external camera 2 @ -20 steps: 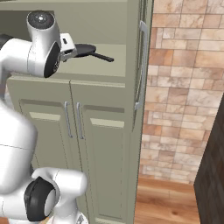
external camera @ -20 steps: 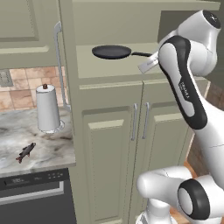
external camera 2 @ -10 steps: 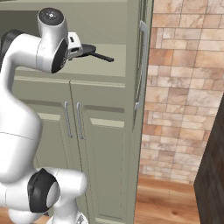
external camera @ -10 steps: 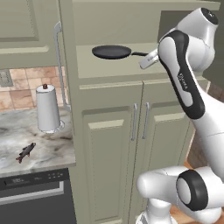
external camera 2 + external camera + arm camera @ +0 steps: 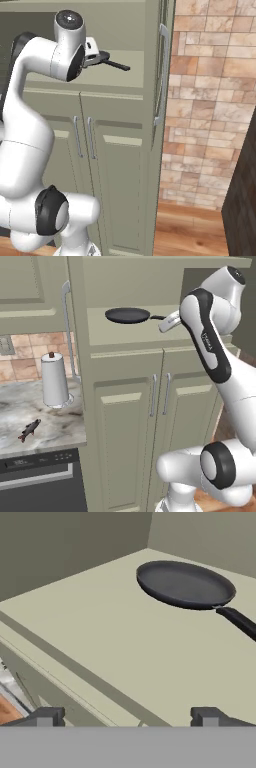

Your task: Retrieve the pan from the cabinet, then place the raw meat into the pan to avoid contamination.

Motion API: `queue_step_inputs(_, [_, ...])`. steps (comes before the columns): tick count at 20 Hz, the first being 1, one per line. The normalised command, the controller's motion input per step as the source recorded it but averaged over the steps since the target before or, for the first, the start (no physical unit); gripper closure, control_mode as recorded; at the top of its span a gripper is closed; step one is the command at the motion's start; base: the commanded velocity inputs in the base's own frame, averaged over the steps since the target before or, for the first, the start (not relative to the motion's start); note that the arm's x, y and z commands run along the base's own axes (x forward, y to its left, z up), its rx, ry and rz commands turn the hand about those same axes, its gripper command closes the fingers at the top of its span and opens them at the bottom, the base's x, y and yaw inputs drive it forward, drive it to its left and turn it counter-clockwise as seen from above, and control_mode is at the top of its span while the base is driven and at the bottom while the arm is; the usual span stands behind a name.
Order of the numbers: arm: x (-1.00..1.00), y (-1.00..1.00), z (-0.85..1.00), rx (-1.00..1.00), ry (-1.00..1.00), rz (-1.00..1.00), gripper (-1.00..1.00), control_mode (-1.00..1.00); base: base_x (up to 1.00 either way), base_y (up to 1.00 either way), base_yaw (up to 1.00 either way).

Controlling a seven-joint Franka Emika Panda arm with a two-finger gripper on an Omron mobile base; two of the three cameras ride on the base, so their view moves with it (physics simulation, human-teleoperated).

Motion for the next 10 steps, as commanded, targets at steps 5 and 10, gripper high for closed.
queue_step_inputs(5, [0.21, -0.02, -0.1, 0.01, -0.01, 0.0, -1.0, -1.0, 0.0, 0.0, 0.0])
queue_step_inputs(10, [0.18, 0.0, -0.12, 0.0, -0.02, 0.0, -1.0, -1.0, 0.0, 0.0, 0.0])
